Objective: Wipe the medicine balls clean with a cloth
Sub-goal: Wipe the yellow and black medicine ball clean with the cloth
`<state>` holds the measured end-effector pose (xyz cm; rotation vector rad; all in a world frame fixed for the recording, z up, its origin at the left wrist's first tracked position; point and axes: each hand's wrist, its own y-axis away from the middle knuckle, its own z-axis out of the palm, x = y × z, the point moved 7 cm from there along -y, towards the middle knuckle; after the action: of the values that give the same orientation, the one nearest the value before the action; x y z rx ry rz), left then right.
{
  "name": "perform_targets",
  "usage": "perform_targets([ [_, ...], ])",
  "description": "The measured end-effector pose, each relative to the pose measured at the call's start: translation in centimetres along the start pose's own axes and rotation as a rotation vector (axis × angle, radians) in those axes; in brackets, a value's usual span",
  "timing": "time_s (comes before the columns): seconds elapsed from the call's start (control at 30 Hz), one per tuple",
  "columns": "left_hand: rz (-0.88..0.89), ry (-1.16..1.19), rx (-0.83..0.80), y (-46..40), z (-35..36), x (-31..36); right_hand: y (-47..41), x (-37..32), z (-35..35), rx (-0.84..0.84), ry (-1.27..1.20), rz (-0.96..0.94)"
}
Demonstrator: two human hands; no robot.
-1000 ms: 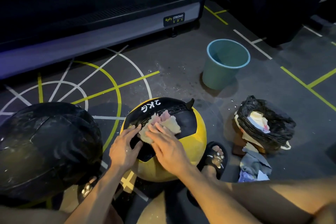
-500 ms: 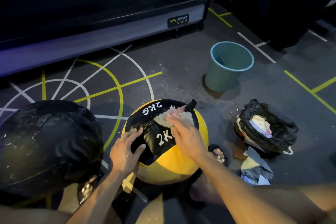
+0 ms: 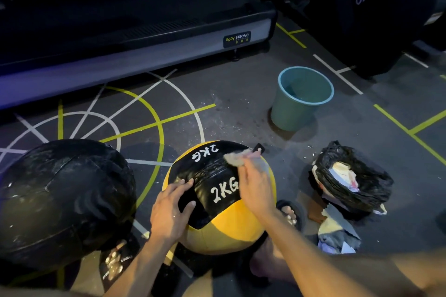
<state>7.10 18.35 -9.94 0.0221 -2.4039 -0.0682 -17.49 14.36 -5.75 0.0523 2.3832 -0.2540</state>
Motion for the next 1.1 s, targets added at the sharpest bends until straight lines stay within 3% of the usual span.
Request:
perform_targets([
  [0.13, -0.009, 0.016, 0.065, 0.5, 0.1, -1.2, 5.0, -5.4, 2.9, -0.399, 0.056, -0.319],
  [0.2, -0.009, 0.029, 0.060, 0.7, 0.0, -1.4, 6.1, -5.3, 2.6, -0.457, 0.037, -0.332],
  [0.3, -0.032, 0.064, 0.028, 0.8, -0.2, -1.2, 3.2, -2.5, -0.1, -0.322, -0.265, -0.010],
  [0.37, -0.046, 0.111, 0.022, 1.0, -0.5, -1.1, 0.0, 0.4, -3.4, -0.058, -0.392, 0.226],
  [0.47, -0.068, 0.158, 0.009, 1.2, -0.7, -0.9, -3.2, 1.2, -6.8, 0.223, -0.415, 0.343],
  [0.53, -0.093, 0.195, 0.014, 1.2, -0.8, -0.8, -4.1, -0.4, -5.3, 0.158, -0.337, 0.258],
  [0.6, -0.113, 0.217, 0.030, 1.2, -0.9, -0.8, -3.6, -2.3, -1.0, -0.044, -0.149, 0.140],
  [0.67, -0.121, 0.206, 0.055, 1.2, -1.0, -0.8, -1.7, -4.8, 3.7, -0.202, 0.039, -0.061],
  [0.8, -0.148, 0.171, 0.117, 1.3, -1.3, -1.4, 2.9, -10.2, 8.0, -0.481, 0.133, -0.519],
  [0.87, -0.136, 0.183, 0.086, 1.3, -1.1, -1.3, 1.2, -9.0, 6.4, -0.400, 0.159, -0.505],
  [0.93, -0.116, 0.197, 0.035, 1.1, -0.8, -0.9, -1.8, -6.4, 3.7, -0.217, 0.113, -0.292],
  [1.0, -0.110, 0.195, 0.019, 1.0, -0.7, -0.7, -2.2, -5.5, 3.1, -0.142, 0.055, -0.128],
  [1.1, -0.133, 0.177, 0.059, 1.3, -0.8, -1.6, 1.3, -8.6, 6.2, -0.309, 0.115, -0.331],
])
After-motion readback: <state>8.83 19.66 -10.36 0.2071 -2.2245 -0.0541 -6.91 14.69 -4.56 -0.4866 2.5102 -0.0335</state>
